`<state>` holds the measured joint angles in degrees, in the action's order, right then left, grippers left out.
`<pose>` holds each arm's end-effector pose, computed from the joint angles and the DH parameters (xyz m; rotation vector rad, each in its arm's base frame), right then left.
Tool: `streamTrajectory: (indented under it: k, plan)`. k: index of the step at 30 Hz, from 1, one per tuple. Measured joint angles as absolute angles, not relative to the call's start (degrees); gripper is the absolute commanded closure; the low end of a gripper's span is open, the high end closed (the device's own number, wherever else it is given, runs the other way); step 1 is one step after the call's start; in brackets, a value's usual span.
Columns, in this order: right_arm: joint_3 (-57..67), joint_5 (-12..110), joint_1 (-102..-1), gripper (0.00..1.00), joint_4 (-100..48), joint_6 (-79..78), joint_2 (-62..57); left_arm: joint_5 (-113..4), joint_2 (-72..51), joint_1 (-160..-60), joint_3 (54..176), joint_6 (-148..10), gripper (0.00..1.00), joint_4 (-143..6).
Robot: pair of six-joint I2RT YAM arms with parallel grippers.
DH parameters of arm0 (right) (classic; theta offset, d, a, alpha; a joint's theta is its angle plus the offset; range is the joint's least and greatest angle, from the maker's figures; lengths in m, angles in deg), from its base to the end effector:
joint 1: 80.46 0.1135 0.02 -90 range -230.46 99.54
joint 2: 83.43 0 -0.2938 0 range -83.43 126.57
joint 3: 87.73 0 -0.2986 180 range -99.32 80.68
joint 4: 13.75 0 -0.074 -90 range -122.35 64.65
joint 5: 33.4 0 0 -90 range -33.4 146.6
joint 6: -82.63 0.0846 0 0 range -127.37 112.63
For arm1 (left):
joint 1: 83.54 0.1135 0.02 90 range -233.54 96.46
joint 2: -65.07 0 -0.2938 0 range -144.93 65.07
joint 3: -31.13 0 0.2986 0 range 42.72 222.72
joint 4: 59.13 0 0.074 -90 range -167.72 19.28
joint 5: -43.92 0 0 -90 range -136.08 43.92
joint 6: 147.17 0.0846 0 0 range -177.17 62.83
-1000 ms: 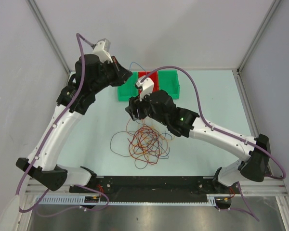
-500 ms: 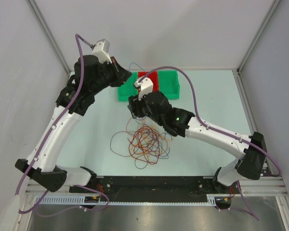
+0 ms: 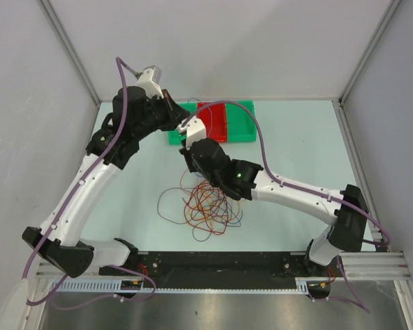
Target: Untangle the cables
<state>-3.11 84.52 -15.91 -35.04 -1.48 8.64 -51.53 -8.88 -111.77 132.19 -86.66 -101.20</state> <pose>0.2378 0.4076 0.3784 -0.6101 1.7631 0.3967 0.3111 -0.1761 0.4911 0.0486 1.9045 -0.7850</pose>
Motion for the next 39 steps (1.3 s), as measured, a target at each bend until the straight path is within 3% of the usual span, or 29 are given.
streamTrajectory:
  k: [8,17,18,19,21,22,24,25,27,28,29,39]
  plan:
    - [-5.2,92.2,-9.3,1.0,-32.9,-9.0,8.1,-53.5,-8.6,-110.8,119.6,-87.6,0.94,-95.9]
    - [-5.0,97.0,-9.0,1.0,-30.0,-15.6,5.5,-57.0,-9.9,-110.5,110.5,-89.6,0.9,-92.0]
    - [-5.0,97.7,-9.0,1.0,-28.9,-16.4,5.2,-57.2,-9.8,-110.5,109.8,-89.6,0.87,-92.0]
    - [-4.9,98.4,-9.0,1.0,-27.3,-17.2,4.7,-57.3,-9.7,-110.5,109.0,-89.5,0.75,-92.0]
    - [-4.9,99.8,-9.2,1.0,-24.3,-18.7,3.9,-57.7,-9.7,-110.5,107.4,-89.0,0.64,-92.2]
    - [-4.9,100.4,-9.2,1.0,-23.0,-19.3,3.5,-58.0,-9.7,-110.5,106.8,-88.7,0.53,-92.8]
    - [-4.9,101.4,-9.2,1.0,-21.1,-20.2,3.0,-58.4,-9.7,-110.5,106.4,-88.0,0.4,-94.1]
    - [-4.9,101.7,-9.2,1.0,-20.3,-20.6,3.0,-58.4,-9.4,-110.5,106.4,-87.8,0.27,-94.6]
    - [-4.9,102.0,-9.5,1.0,-19.9,-21.0,3.0,-58.0,-8.2,-110.5,106.4,-87.2,0.09,-95.8]
    - [-4.9,102.1,-9.5,1.0,-19.9,-21.0,3.0,-57.7,-7.2,-110.5,106.4,-86.6,0.04,-96.5]
    - [-4.9,102.0,-9.8,1.0,-19.8,-21.1,3.0,-56.6,-5.2,-110.5,106.1,-86.2,0.0,-97.3]
    - [-4.9,100.0,-15.1,1.0,-18.5,-21.0,2.9,-48.0,19.7,-110.5,95.5,-84.5,0.0,-104.2]
